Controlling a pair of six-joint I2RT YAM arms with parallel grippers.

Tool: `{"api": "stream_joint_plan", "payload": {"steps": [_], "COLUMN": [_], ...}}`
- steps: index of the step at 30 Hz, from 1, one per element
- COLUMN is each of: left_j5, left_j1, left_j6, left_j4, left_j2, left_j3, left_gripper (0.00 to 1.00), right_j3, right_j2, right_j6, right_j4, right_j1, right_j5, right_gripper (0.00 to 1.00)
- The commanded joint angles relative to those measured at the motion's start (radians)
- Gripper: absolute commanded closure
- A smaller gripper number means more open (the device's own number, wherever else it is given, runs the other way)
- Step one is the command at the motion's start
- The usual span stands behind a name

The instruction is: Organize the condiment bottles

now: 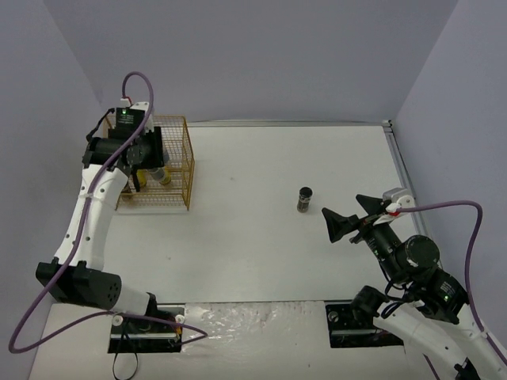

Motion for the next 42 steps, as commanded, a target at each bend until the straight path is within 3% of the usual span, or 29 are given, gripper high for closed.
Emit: {"api": "stream_joint_plan", "payload": {"steps": [1,8,27,36,42], "left_j5": [0.052,0.089,0.088,0.1,0.085], "left_j1": [0.106,0.192,0.238,0.238,0.238], "left_j6": [0.054,0.055,0.063,0.052,0.044], "left_j4": [0.022,0.066,0.249,0.28,0.262], "left_j2": [0.049,0.116,0.201,0.259,0.263], "left_j3": [0.085,0.064,-0.147,-0.181,-0.178], "left_gripper": [0.9,0.9,0.9,0.84,0.69], "right_j3": [0.021,0.012,0.014,0.014,0.012], "right_j2": [0.044,0.044,0.076,0.084,0.099], "right_j6": [0.011,0.012,0.0,0.0,0.007], "right_j4": [0.061,0.062,0.062,0.062,0.062], "right_j1": [0.001,-0.001,-0.001,-0.001,-0.001], "right_j5": [-0.011,-0.018,-0.034,-0.038,-0.046], "right_gripper": [0.0,0.0,0.0,0.0,0.0]}}
